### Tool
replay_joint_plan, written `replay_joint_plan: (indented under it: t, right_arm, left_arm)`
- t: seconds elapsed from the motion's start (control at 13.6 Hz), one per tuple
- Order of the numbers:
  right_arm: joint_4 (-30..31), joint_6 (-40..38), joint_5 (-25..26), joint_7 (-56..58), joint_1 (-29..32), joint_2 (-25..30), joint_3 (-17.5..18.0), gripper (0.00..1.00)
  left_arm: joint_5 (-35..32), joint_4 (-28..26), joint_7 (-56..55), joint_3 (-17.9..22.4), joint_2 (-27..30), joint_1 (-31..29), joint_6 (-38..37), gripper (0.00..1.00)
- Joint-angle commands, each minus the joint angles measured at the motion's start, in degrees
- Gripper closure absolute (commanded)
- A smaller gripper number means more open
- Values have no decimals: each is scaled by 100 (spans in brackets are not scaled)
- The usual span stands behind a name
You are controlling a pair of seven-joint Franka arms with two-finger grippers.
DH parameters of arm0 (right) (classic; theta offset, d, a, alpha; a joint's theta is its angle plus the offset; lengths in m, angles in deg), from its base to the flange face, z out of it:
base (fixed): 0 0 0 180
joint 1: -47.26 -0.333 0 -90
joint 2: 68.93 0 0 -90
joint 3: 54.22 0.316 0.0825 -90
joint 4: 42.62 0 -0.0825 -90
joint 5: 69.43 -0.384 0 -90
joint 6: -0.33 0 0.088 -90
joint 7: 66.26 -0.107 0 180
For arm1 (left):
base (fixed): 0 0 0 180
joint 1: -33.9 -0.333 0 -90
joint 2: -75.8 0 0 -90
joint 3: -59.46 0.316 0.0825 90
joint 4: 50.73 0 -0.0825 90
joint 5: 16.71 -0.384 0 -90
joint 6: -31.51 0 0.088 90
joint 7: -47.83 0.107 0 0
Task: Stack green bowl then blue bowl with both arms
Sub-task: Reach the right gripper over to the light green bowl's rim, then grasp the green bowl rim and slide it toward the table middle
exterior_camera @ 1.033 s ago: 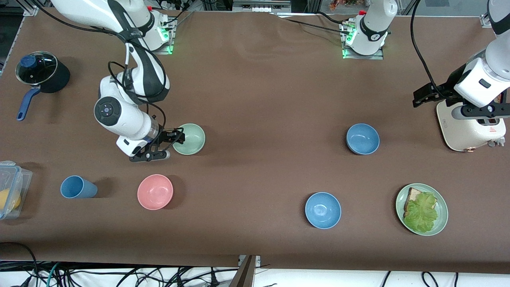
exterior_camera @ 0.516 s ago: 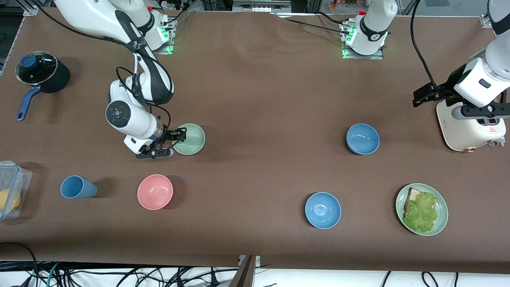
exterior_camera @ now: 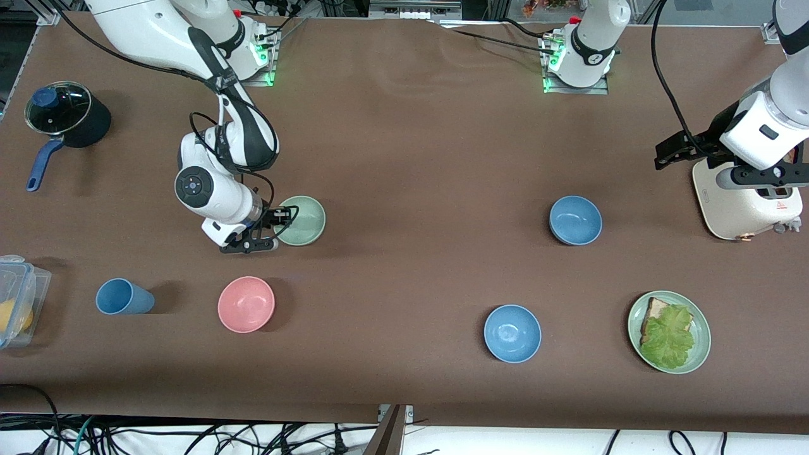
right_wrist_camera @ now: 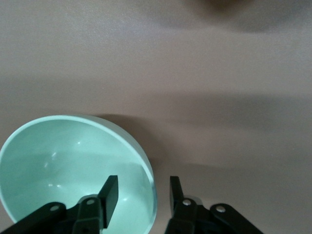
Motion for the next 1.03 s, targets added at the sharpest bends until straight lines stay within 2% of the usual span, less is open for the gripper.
replay_joint_plan:
  t: [0.0,0.22,0.44,0.66,0.81,0.96]
  right_arm:
    - [63,92,-74,-35,13,16,51,82]
    - [63,84,-65,-52,13,16,60,100]
    - [-59,5,-65,-297,-4,69,253,100]
    - [-332,-4,-56,-884,-144,78,622,100]
    - [-813,-22,-56,-1491,-547,-53,667,100]
    - [-1498,-66,-48,-2080,-960,-561,667,100]
  left_arm:
    - [-70,192,88,-20,-63,-20,-158,0]
    - [-87,200,132,-29,-72,-11,-149,0]
    - [-70,191,123,-29,-63,-2,-158,0]
    - [-70,191,123,-29,-63,-2,-158,0]
    - [-70,191,123,-29,-63,-2,-158,0]
    - [-70,191,132,-20,-63,-20,-158,0]
